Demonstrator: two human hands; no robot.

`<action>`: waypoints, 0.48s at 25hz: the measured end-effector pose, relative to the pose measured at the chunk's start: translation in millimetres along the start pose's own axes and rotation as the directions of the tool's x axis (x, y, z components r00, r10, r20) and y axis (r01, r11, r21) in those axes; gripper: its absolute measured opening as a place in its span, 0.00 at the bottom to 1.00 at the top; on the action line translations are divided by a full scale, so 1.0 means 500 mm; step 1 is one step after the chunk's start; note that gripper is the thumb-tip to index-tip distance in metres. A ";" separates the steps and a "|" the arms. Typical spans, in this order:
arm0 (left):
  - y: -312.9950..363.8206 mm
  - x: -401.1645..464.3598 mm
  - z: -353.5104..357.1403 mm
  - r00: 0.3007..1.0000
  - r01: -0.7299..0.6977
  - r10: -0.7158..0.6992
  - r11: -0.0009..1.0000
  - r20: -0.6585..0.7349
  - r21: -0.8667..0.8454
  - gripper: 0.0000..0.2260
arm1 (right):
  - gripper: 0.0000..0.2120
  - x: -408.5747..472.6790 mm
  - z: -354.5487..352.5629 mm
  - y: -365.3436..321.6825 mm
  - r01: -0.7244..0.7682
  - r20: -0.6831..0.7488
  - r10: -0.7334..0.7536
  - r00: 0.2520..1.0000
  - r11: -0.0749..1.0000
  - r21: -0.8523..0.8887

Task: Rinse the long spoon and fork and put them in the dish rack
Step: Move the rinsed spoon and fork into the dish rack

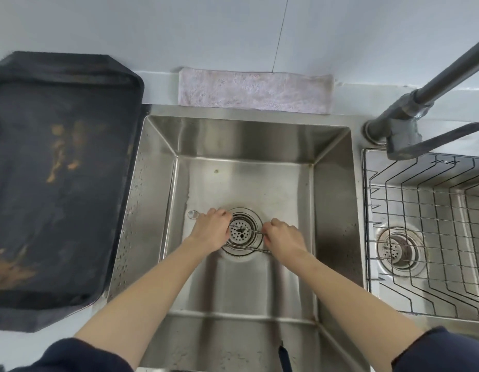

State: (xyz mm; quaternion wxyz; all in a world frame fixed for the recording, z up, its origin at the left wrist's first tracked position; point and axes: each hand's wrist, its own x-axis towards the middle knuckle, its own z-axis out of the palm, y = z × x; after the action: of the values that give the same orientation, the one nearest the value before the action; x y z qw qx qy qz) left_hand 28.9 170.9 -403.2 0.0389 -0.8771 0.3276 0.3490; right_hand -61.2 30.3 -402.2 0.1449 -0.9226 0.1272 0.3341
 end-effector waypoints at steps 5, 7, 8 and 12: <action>0.006 0.018 0.033 1.000 0.004 -0.003 1.000 -0.022 0.014 0.16 | 0.15 0.027 0.025 0.006 -0.016 -0.031 0.017 0.999 1.000 0.018; 0.007 0.022 0.041 0.998 0.015 -0.013 0.999 -0.059 0.043 0.15 | 0.16 0.032 0.031 0.007 -0.020 -0.042 0.021 0.999 1.000 0.023; 0.009 0.025 0.044 0.997 0.025 -0.020 0.998 -0.079 0.060 0.15 | 0.16 0.033 0.032 0.007 -0.018 -0.045 0.019 0.999 1.000 0.023; 0.015 0.029 0.056 0.992 0.042 -0.031 0.995 -0.120 0.090 0.12 | 0.15 0.027 0.035 0.006 -0.011 -0.053 0.011 0.999 1.000 -0.003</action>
State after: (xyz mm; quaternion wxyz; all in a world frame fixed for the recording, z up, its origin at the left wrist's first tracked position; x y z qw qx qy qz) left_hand 15.8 165.3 -432.0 0.0662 -0.8993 0.3290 0.2803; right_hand -62.4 31.9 -424.3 0.1381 -0.9307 0.1357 0.3103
